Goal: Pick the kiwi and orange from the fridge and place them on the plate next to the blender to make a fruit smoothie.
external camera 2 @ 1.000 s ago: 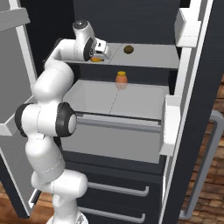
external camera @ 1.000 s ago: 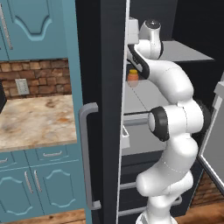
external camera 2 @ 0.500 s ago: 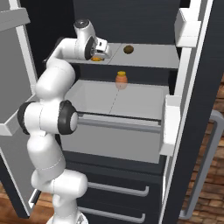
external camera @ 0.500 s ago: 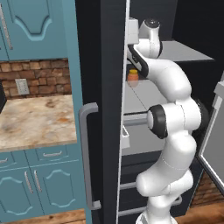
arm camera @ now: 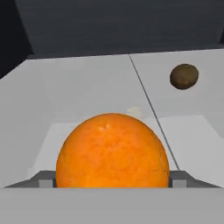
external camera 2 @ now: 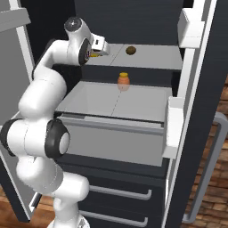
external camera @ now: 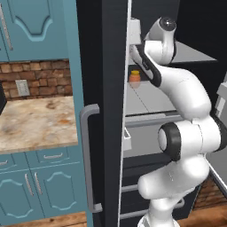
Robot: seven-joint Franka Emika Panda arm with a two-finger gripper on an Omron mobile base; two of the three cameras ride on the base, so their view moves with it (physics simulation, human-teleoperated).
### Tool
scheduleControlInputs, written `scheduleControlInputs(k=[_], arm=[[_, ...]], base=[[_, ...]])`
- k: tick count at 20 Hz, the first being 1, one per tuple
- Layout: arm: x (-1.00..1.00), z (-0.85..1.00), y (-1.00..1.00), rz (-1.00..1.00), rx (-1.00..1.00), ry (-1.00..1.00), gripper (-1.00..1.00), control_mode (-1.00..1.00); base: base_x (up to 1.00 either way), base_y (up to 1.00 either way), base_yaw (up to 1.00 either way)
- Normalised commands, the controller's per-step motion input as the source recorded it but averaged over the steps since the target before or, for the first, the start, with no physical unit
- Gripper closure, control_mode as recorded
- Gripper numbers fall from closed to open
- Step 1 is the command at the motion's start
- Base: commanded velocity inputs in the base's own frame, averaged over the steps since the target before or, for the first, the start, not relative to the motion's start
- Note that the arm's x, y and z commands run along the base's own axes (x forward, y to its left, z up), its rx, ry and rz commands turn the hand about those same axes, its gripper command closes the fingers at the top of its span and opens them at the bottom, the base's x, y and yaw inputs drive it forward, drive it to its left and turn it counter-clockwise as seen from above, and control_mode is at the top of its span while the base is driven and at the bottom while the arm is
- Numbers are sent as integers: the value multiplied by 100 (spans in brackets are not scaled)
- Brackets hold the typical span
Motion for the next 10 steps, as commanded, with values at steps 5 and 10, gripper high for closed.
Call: scheduleControlInputs(k=[5,10], arm=[[-100,10,-21,0,5,-37,100,-100],[-100,4,-22,0,11,-5,100,-100]], base=[[0,0,0],[0,0,0]])
